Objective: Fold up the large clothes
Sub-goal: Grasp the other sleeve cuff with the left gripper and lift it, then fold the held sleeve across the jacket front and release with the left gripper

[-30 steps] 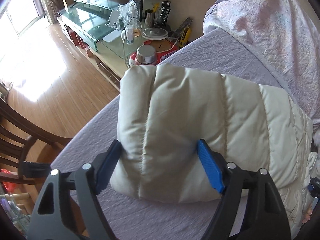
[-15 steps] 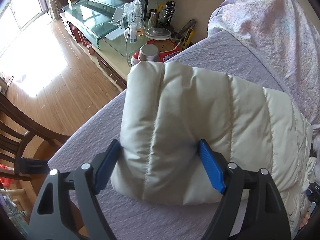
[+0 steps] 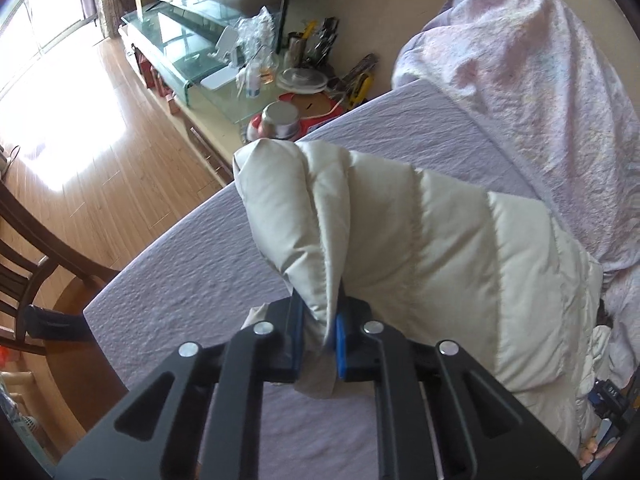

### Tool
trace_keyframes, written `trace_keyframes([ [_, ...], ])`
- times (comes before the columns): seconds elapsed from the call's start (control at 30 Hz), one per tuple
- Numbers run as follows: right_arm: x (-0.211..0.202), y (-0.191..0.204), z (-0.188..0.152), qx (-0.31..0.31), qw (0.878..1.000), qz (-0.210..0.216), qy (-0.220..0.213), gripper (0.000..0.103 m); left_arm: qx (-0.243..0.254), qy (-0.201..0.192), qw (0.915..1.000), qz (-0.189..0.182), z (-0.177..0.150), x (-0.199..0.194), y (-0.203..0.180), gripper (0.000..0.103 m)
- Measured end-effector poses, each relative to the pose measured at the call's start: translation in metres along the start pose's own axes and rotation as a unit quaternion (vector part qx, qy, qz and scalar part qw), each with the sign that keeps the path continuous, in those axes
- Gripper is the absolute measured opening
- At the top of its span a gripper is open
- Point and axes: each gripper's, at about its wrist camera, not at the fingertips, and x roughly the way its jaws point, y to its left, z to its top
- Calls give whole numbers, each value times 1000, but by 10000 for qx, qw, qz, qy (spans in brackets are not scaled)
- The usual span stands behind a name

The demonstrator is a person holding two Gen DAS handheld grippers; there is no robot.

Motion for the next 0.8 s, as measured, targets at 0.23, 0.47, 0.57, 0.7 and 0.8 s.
trace_keyframes([
  [0.23,-12,-7,-7,-106,9997,202,-97,68,503,-392,9972,-380,15,-42,-68,11],
  [0.47,-34,-25,-15,-142,9994,262,-196,68,1168,-594,9852,-1101,11,-82,-167,11],
  [0.57,-44,-36,-18,-149,9992,259,-253,68,1513,-543,9781,-1320,-3,-89,-214,11],
  [0.7,-54,-51,-22,-123,9992,236,-286,68,1960,-443,9663,-1607,-30,-91,-270,11],
  [0.8,-60,-65,-25,-125,9991,236,-324,68,2280,-336,9559,-1822,-53,-92,-309,11],
])
